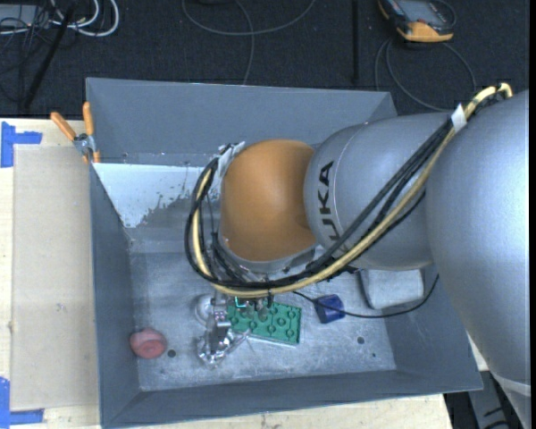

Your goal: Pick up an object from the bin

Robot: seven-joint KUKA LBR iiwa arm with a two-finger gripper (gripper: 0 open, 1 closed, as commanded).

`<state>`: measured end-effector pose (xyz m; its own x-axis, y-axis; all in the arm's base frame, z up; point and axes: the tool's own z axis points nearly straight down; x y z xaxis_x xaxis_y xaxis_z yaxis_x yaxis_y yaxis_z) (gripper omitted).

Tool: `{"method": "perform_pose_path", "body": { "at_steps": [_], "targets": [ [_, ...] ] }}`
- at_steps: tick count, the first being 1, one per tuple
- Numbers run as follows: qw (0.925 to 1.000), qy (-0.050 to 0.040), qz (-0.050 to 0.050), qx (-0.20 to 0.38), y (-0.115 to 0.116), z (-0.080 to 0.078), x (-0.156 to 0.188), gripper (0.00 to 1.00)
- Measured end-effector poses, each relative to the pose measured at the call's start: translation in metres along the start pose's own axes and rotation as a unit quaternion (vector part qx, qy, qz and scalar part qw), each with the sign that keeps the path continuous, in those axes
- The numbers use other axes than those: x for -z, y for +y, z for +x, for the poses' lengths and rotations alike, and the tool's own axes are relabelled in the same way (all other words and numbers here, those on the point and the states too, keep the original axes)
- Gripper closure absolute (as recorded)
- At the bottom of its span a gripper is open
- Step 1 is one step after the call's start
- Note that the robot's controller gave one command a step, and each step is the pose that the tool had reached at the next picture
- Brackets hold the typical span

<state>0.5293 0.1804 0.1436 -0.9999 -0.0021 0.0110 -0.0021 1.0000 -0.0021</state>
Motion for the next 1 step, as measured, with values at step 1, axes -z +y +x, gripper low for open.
{"method": "perform_pose_path", "body": {
  "at_steps": [1],
  "targets": [
    [0.9974,-0.005,-0.001,0.073,-0.0439,0.0035,-0.0693,0.0]
  ]
}}
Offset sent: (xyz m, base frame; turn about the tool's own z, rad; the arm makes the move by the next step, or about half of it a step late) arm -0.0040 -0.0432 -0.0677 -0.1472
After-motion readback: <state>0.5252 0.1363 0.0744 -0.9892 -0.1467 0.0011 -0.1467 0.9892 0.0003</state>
